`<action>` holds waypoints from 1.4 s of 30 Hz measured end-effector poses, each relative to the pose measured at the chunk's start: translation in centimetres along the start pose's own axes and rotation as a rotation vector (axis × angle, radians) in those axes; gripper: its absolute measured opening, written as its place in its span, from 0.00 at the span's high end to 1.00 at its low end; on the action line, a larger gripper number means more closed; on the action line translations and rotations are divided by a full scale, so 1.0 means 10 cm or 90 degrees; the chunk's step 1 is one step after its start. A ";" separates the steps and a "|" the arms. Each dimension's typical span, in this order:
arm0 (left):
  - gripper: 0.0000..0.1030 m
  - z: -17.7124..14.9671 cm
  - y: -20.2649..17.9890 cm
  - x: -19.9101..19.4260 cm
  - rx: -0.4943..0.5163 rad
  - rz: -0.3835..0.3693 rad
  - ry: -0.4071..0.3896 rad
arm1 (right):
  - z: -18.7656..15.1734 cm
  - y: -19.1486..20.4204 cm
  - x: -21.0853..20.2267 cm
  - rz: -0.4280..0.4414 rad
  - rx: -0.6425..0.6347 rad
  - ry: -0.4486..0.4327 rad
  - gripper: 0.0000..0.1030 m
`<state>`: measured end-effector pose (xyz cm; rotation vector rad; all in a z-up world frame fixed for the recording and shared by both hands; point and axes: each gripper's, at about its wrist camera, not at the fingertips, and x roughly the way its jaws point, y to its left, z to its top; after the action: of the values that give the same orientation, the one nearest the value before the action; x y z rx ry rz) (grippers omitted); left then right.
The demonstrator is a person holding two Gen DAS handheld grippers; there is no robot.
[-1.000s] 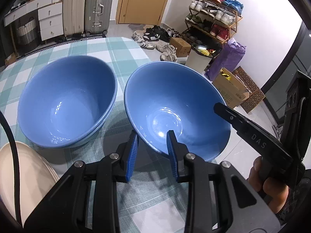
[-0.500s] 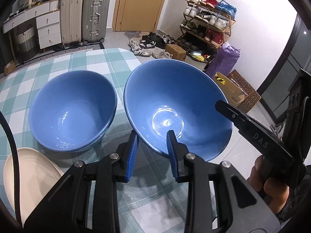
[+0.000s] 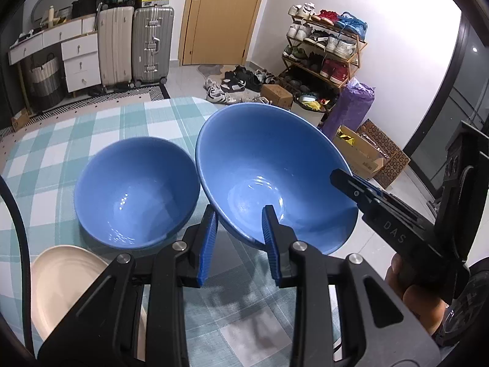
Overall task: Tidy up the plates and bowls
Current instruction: 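Lift the blue bowl with both tools and carry it over the nested bowls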
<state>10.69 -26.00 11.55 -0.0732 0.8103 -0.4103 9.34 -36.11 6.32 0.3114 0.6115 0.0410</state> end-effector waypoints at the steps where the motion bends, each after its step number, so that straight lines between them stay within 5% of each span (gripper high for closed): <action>1: 0.74 0.01 0.00 -0.04 0.000 0.000 -0.002 | 0.00 0.01 -0.01 0.001 -0.001 -0.002 0.76; 42: 0.74 0.00 0.86 -1.21 -0.079 0.061 -0.082 | 0.03 1.21 0.07 0.047 -0.133 -0.021 0.75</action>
<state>6.05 -13.40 17.97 -0.1744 0.7081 -0.2619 10.67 -24.56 9.77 0.1320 0.5572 0.1698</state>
